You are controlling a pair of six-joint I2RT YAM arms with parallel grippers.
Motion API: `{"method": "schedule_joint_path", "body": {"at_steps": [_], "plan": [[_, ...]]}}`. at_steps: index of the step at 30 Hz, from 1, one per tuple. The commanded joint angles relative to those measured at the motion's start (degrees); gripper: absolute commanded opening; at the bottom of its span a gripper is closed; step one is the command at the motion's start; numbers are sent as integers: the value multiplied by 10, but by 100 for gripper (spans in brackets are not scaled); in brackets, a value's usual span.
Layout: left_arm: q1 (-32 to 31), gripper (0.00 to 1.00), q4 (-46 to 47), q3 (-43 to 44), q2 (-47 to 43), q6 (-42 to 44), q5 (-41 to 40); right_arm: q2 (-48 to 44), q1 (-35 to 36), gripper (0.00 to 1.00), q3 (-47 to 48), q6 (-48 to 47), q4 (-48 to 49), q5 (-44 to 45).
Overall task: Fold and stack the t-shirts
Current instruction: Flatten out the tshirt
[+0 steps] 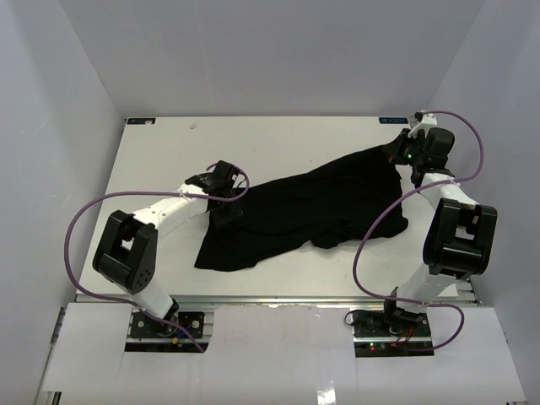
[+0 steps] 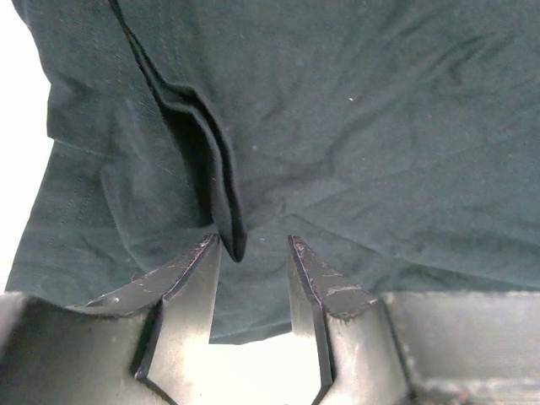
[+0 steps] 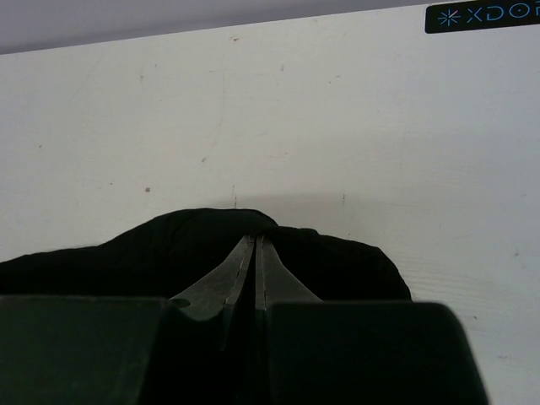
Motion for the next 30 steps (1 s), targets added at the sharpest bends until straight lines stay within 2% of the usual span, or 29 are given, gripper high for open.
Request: {"method": "schedule_joint_path", "body": {"at_steps": [1,9,12,24,30], "plan": [[-2,48,-2,21,-3,7,-24,-20,2,6,3,-4,26,-3],[-3,47,-6,21,13,18,-39,-21,2,6,4,-3,26,-4],[-3,42,-6,24,22,22,-40,-21,2,6,4,-2,23,-5],[-5,8,-6,37,1,27,-51,-34,1,6,-5,-8,21,-10],[1,8,-34,88,-73,35,-82,-55,-16,6,17,-40,-18,-58]]}}
